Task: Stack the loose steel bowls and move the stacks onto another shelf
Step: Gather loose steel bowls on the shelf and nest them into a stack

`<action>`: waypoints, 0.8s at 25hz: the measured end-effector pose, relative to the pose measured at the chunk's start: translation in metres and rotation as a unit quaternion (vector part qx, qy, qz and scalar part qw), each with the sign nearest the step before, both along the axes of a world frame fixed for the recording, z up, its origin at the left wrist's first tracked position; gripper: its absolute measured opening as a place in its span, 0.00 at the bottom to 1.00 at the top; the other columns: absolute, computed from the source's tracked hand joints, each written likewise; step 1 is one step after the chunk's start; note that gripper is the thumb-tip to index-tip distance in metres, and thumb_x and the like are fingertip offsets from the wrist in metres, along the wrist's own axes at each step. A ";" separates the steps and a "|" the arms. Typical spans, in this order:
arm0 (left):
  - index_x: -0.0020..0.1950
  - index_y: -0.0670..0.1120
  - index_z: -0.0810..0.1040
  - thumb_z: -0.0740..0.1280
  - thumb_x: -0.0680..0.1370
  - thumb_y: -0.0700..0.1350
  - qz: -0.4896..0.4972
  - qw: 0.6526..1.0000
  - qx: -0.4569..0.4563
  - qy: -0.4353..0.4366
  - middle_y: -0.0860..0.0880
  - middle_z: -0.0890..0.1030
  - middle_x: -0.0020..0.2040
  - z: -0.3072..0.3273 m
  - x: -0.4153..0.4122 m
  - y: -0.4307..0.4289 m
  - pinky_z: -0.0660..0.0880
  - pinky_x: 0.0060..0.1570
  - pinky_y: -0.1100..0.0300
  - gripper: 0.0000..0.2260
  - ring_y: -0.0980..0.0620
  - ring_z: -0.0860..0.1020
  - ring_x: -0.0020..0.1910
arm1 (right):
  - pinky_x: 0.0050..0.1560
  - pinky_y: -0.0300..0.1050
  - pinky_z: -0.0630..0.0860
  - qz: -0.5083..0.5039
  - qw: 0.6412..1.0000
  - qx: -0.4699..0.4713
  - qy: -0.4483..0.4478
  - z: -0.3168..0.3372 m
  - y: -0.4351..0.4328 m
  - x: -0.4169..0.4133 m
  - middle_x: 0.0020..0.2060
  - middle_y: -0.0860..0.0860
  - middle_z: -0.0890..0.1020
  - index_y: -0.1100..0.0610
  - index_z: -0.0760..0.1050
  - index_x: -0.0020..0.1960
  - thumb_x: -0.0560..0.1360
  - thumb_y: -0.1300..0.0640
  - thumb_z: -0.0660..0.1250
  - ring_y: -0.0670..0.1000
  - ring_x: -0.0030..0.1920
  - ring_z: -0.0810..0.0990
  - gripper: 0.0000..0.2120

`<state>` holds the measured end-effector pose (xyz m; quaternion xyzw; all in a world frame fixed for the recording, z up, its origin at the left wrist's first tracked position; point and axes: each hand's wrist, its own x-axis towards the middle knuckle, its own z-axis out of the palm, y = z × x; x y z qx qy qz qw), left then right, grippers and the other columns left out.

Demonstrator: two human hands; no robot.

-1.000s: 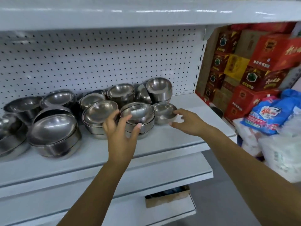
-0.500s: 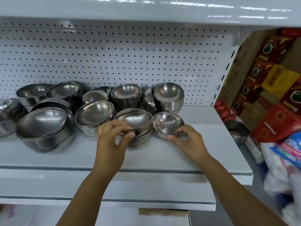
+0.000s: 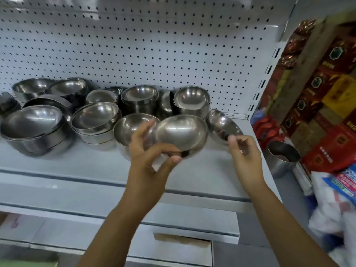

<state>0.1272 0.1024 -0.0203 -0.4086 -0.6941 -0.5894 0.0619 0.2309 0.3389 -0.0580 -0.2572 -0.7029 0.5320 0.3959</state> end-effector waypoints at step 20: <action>0.79 0.63 0.55 0.73 0.75 0.50 -0.049 0.969 -0.121 -0.211 0.78 0.68 0.68 -0.058 0.029 0.041 0.67 0.72 0.63 0.38 0.71 0.67 0.71 | 0.58 0.43 0.79 0.063 0.994 -0.019 0.084 -0.008 0.009 0.032 0.50 0.36 0.82 0.50 0.78 0.59 0.73 0.38 0.72 0.40 0.53 0.82 0.21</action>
